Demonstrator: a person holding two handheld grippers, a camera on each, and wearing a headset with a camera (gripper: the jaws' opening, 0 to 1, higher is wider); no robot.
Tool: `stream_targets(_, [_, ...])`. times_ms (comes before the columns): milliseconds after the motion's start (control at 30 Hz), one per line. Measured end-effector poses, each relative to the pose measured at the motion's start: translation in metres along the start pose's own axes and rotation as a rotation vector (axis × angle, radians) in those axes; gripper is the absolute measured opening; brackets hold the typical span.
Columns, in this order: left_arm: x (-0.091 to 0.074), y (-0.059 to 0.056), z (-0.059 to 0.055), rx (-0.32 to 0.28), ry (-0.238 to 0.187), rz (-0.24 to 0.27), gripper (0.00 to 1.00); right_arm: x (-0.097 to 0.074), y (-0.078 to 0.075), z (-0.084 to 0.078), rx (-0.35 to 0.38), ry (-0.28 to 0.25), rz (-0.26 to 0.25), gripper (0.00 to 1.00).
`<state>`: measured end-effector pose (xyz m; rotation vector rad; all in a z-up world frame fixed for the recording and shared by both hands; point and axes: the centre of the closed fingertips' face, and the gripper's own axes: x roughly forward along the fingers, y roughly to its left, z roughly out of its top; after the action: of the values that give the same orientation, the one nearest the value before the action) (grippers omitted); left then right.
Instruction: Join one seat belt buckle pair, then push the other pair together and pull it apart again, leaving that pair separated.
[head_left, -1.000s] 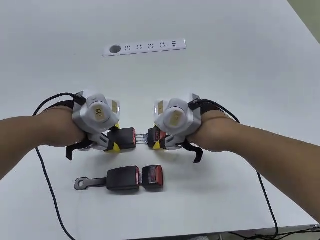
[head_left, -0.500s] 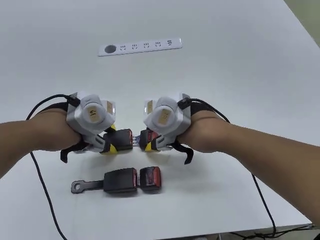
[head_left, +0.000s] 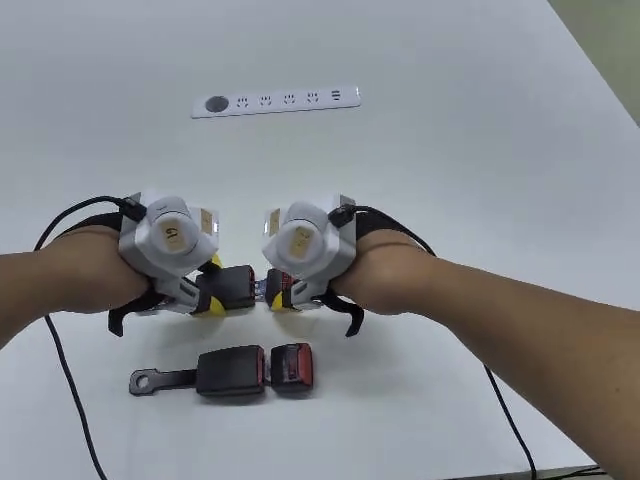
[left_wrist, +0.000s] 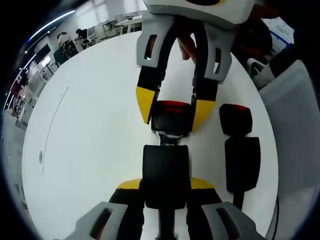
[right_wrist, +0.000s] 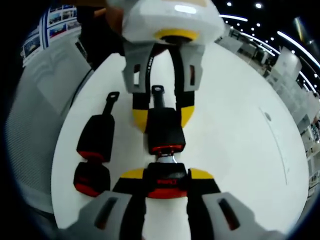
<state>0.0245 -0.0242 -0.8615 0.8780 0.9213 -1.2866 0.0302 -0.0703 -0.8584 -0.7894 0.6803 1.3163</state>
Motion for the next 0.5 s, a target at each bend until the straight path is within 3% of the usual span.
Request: stream_targets(500, [-0.001, -0.0011, -0.0001, -0.004, 0.003, 0.009, 0.32, -0.0026, 0.0007, -0.0022, -0.014, -0.005, 0.01, 0.29])
